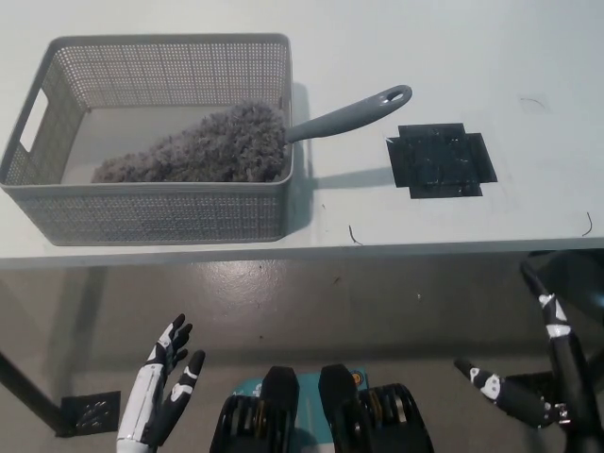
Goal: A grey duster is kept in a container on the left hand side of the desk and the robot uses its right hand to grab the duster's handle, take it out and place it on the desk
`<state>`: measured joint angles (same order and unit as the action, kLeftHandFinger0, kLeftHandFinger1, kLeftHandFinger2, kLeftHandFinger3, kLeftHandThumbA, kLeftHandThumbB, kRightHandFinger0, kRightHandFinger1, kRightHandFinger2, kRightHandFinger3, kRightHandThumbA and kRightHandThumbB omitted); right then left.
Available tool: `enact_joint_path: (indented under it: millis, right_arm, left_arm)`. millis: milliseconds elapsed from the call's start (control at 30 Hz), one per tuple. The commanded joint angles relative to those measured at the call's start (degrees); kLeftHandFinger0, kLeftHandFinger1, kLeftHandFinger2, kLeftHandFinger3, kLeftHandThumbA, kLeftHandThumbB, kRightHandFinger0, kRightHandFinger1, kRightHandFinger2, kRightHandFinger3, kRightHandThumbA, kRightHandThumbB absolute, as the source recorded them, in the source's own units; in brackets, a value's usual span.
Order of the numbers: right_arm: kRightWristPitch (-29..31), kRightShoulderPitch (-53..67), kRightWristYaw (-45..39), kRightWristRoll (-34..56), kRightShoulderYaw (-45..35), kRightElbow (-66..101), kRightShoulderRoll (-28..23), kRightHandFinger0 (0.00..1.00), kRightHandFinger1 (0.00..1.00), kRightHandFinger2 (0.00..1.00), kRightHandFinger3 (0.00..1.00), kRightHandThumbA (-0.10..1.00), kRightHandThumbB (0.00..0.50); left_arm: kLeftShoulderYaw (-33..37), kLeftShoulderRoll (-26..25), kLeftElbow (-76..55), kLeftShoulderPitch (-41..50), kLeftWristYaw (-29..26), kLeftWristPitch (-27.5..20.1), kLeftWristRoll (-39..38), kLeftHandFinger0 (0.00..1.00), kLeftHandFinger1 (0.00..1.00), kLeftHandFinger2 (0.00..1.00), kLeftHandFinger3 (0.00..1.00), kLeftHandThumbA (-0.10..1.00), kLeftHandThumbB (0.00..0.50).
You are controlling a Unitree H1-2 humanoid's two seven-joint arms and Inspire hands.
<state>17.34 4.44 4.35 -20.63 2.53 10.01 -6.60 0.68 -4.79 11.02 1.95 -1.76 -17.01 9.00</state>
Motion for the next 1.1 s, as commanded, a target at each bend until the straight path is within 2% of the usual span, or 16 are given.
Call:
enact_joint_path:
  millis: [0,100,267,433,467,767,967,1067]
  right_arm:
    - [-11.85,-8.35,-15.80,-31.75,-1.51,27.42,-0.58,1.00,1.00,1.00,1.00,1.00,0.449]
    - [-11.70,-12.24,-21.32,-36.85,-1.21,32.00,1.21,1.00,1.00,1.00,1.00,0.99,0.482]
    - [-12.53,-18.27,-27.61,-41.64,0.46,34.19,4.22,1.00,1.00,1.00,1.00,0.86,0.480]
    - [-14.10,-25.01,-31.24,-43.78,2.19,31.49,4.85,1.00,1.00,1.00,1.00,0.85,0.500]
    - [-14.27,-27.11,-32.61,-45.25,2.86,30.13,4.87,1.00,1.00,1.00,1.00,0.88,0.498]
    - [-15.68,-36.85,-30.41,-50.17,6.33,17.53,3.60,1.00,1.00,1.00,1.00,0.96,0.489]
    - [-17.86,-40.69,-28.33,-50.77,8.02,9.73,3.26,1.00,1.00,1.00,1.00,0.97,0.489]
    - [-19.29,-43.17,-27.40,-52.34,9.28,4.92,3.26,1.00,1.00,1.00,1.00,0.99,0.488]
  left_arm:
    - [0.18,-0.77,-0.78,-1.94,-1.68,-5.70,2.08,1.00,1.00,1.00,1.00,0.85,0.014]
    - [0.26,-1.05,-0.93,-2.11,-1.26,-5.19,2.03,1.00,1.00,1.00,1.00,0.86,0.011]
    - [0.28,-1.05,-0.44,-2.43,-1.53,-5.54,2.51,1.00,1.00,1.00,1.00,0.87,0.017]
    - [0.33,-1.00,-0.10,-2.38,-1.79,-6.62,2.80,1.00,1.00,1.00,1.00,0.84,0.001]
    - [0.31,-0.97,-0.01,-2.07,-2.05,-6.99,3.10,1.00,1.00,1.00,1.00,0.84,0.001]
    - [0.53,-0.93,0.16,-2.70,-1.66,-6.54,3.20,1.00,1.00,1.00,1.00,0.84,0.001]
    - [0.62,-1.08,0.16,-2.79,-1.15,-6.10,2.99,1.00,1.00,1.00,1.00,0.84,0.022]
    - [0.55,-1.10,0.19,-2.97,-1.13,-6.55,2.97,1.00,1.00,1.00,1.00,0.82,0.008]
